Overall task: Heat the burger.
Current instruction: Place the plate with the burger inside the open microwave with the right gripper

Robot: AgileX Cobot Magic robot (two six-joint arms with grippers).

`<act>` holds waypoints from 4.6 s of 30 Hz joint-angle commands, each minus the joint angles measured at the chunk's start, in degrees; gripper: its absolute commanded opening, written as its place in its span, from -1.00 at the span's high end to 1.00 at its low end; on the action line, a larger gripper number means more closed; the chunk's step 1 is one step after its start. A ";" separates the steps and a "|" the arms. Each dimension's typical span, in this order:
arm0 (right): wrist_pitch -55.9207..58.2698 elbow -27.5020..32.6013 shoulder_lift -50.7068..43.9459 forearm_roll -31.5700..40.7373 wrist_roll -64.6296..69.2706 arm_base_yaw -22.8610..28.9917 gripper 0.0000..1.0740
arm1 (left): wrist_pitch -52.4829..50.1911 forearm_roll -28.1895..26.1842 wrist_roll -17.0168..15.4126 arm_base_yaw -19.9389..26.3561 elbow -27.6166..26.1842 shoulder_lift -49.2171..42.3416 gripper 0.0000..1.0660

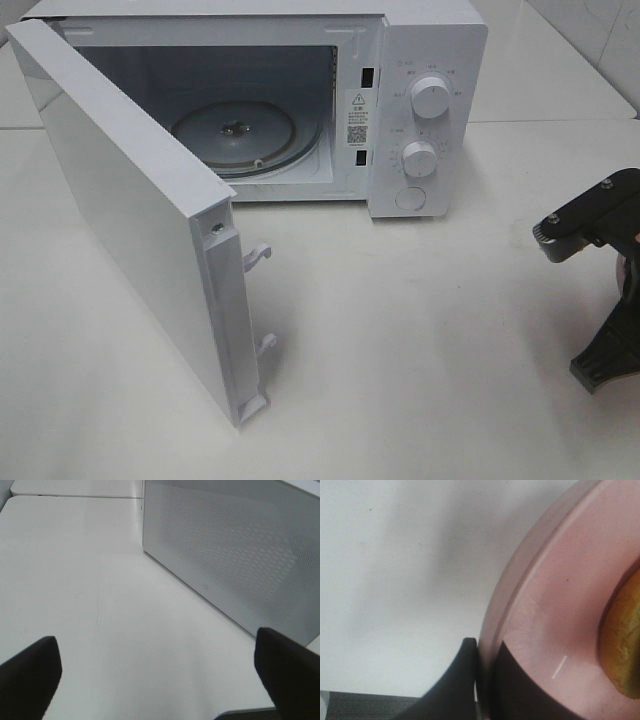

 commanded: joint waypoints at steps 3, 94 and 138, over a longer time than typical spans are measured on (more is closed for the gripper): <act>2.86 1.15 -2.23 -3.09 -0.86 3.95 1.00 | -0.74 0.06 0.00 -0.17 0.17 -0.80 -0.86; -13.92 2.06 -2.86 -11.92 -44.75 24.75 1.00 | -0.74 0.06 0.00 -0.17 0.17 -0.80 -0.86; -32.49 1.95 -2.86 29.16 -121.41 -0.63 1.00 | -0.74 0.06 0.00 -0.17 0.17 -0.80 -0.86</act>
